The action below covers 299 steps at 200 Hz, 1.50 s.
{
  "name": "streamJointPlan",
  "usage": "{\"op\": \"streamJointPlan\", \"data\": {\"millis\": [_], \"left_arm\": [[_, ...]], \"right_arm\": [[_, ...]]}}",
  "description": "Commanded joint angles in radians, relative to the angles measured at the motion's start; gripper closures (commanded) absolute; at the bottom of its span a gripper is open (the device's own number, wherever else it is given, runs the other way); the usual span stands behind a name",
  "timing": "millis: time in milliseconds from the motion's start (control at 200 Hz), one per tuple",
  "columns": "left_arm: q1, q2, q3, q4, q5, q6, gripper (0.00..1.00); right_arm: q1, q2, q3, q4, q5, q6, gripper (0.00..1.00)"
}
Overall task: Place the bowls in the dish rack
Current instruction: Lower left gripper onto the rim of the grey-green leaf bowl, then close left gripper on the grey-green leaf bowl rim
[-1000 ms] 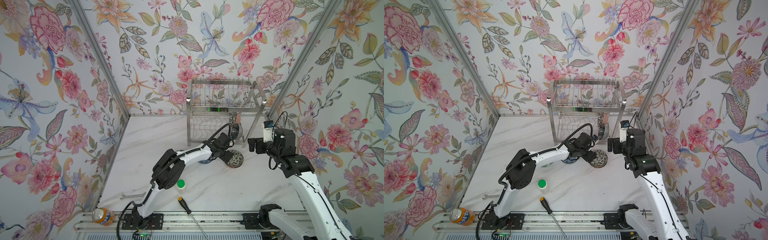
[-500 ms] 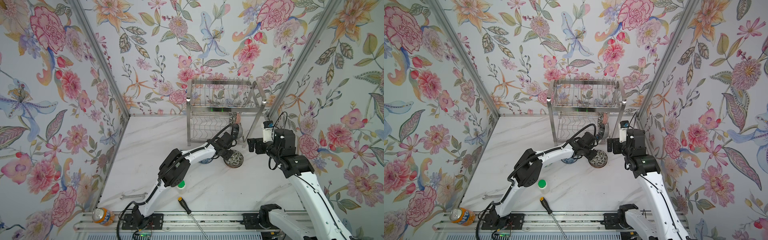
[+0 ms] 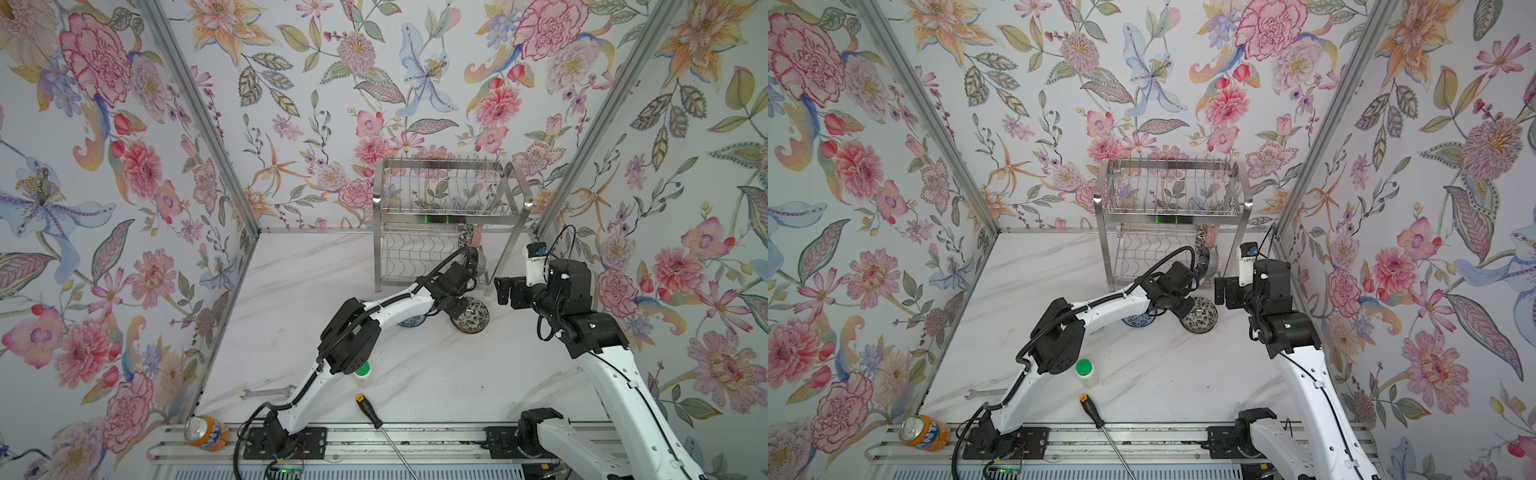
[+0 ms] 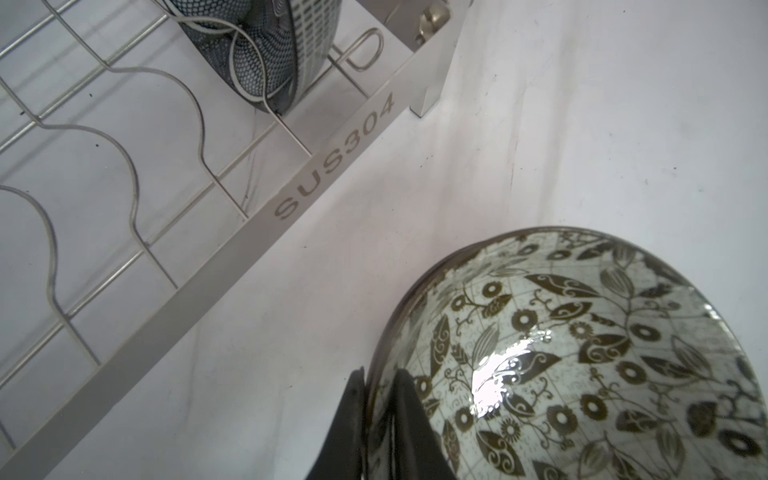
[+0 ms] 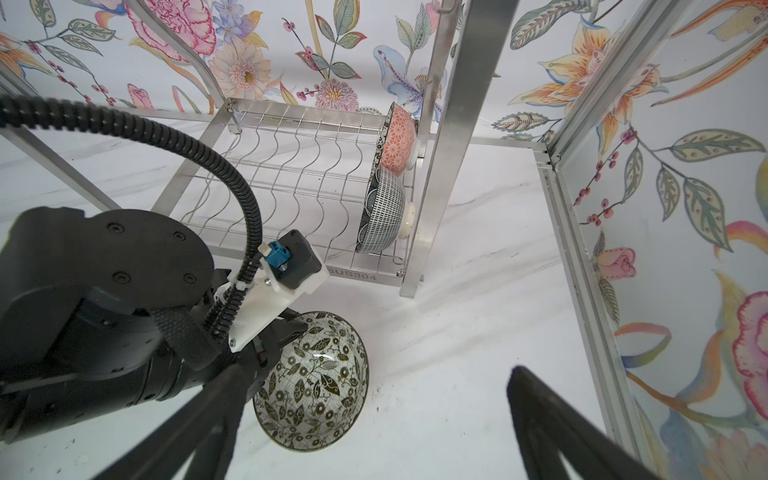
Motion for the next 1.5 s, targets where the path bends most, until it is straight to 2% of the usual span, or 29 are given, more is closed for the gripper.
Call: {"op": "streamJointPlan", "data": {"millis": [0, 205, 385, 525, 741, 1351, 1491], "left_arm": [[-0.004, -0.010, 0.020, -0.056, -0.075, 0.030, 0.90], [-0.004, -0.015, 0.028, -0.071, -0.091, 0.039, 0.91], [-0.004, -0.020, 0.028, -0.086, -0.101, 0.047, 0.73], [-0.001, -0.022, 0.028, -0.091, -0.103, 0.050, 0.71], [0.005, -0.025, 0.026, -0.100, -0.101, 0.051, 0.82], [0.006, -0.058, 0.030, -0.122, -0.143, 0.064, 0.93], [0.006, -0.068, 0.031, -0.124, -0.148, 0.065, 1.00]], "right_arm": [[-0.005, -0.014, -0.014, 0.013, -0.013, 0.003, 0.01], [-0.004, -0.015, -0.016, 0.014, -0.017, 0.003, 0.01], [-0.004, -0.017, -0.019, 0.017, -0.019, 0.001, 0.01], [-0.004, -0.018, -0.020, 0.018, -0.020, 0.002, 0.01], [-0.004, -0.020, -0.022, 0.018, -0.022, 0.001, 0.01], [-0.004, -0.024, -0.026, 0.024, -0.027, 0.000, 0.01], [-0.004, -0.025, -0.028, 0.024, -0.026, 0.000, 0.01]]}}
